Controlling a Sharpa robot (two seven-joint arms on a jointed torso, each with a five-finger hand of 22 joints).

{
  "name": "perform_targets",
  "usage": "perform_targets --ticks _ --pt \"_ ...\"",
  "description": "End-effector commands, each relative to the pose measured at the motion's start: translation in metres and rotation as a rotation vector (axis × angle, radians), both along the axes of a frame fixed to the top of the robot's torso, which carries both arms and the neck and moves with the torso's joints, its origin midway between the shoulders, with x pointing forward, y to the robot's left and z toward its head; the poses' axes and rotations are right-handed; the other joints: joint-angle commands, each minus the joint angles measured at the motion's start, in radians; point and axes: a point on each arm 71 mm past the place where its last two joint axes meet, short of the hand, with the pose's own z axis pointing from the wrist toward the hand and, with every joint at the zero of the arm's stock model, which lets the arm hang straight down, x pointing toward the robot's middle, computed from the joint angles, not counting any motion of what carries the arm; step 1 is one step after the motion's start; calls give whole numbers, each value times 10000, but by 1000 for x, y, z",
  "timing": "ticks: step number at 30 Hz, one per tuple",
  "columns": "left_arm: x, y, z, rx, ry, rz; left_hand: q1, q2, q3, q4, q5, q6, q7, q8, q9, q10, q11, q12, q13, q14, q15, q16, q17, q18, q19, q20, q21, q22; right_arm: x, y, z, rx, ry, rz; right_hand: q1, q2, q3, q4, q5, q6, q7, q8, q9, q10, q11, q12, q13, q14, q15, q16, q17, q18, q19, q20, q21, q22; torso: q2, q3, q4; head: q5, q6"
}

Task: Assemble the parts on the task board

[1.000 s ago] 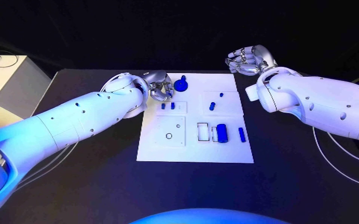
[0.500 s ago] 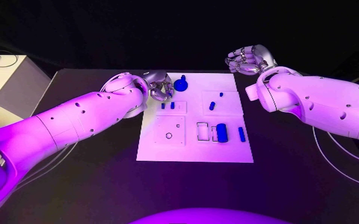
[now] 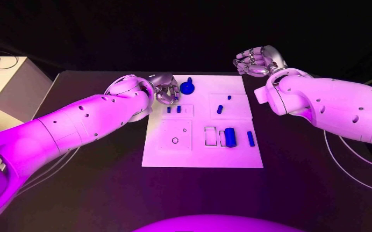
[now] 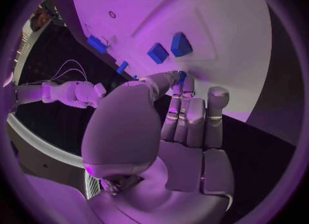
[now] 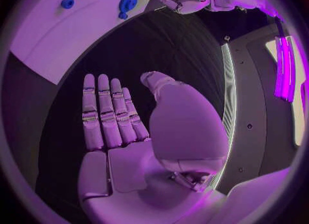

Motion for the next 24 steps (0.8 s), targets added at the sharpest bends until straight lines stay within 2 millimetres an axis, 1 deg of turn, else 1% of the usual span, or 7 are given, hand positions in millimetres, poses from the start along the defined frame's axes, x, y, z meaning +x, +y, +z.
perform_targets --ticks 1,3,9,17,20,21,24 --pt "-3 -5 -7 290 270 -271 -79 -74 -106 -8 32 -31 -23 -58 9 23 -69 19 38 -11 -12 81 117 -133 -59 24 -49 11 0 2 1 -73 -80 218 41 -34 23 -33 58 -19 292 -58 -13 -7 -5 -47 -9 -55 -6 -37 -11 139 -72 15 13 -12 -2 8 0 -10 -18" --pt "-4 -5 -7 284 232 -274 -68 -78 -144 -26 34 -28 -45 -64 17 57 -95 105 109 39 -29 135 235 -137 -32 20 -46 32 0 2 0 -73 -80 220 41 -34 23 -33 58 -19 292 -58 -13 -7 -5 -47 -9 -55 -6 -37 -11 139 -72 15 13 -12 -3 9 3 -13 -15" --pt "-3 -5 -7 271 152 -255 -50 -73 -154 -41 38 -33 -51 -71 19 55 -104 147 148 77 -38 168 322 -139 -17 15 -42 43 0 2 1 -73 -81 218 41 -34 23 -33 58 -19 292 -58 -13 -7 -5 -47 -9 -55 -6 -37 -11 139 -72 15 13 -12 -1 -1 -6 -12 -12" --pt "-3 -4 -6 228 26 -206 -81 -105 -201 -37 42 -136 -31 -141 7 -125 -71 203 242 -4 -17 186 234 -122 -93 17 -111 -53 0 1 1 -74 -82 209 14 -44 60 -47 61 -5 290 -68 -16 -1 -6 -62 -9 -48 -6 -42 -53 139 -73 16 19 -53 5 -3 0 -18 -3" --pt "-3 -3 -5 200 -32 -184 -117 -142 -217 -21 53 -400 21 -318 -49 -375 -14 288 367 -107 33 201 165 -108 -170 51 -190 -144 0 1 1 -75 -81 205 14 -44 60 -47 61 -5 290 -68 -16 -1 -6 -62 -9 -48 -6 -42 -53 139 -73 16 19 -53 4 -4 -2 -16 1" --pt "-3 -3 -5 188 -54 -175 -161 -188 -222 2 53 -587 53 -445 -95 -571 25 306 417 -202 68 191 51 -95 -229 78 -243 -212 0 1 1 -76 -81 202 14 -44 60 -47 61 -5 290 -68 -16 -1 -6 -62 -9 -48 -6 -42 -53 139 -73 16 19 -53 1 -6 -1 -16 2" --pt "-4 -2 -4 157 -109 -150 -208 -248 -228 29 57 -816 61 -594 -146 -791 40 385 505 -297 89 194 -45 -80 -280 110 -303 -276 -1 0 1 -77 -81 193 14 -44 60 -47 61 -5 290 -68 -16 -1 -6 -62 -9 -48 -6 -42 -53 139 -73 16 19 -53 2 -6 0 -13 6"
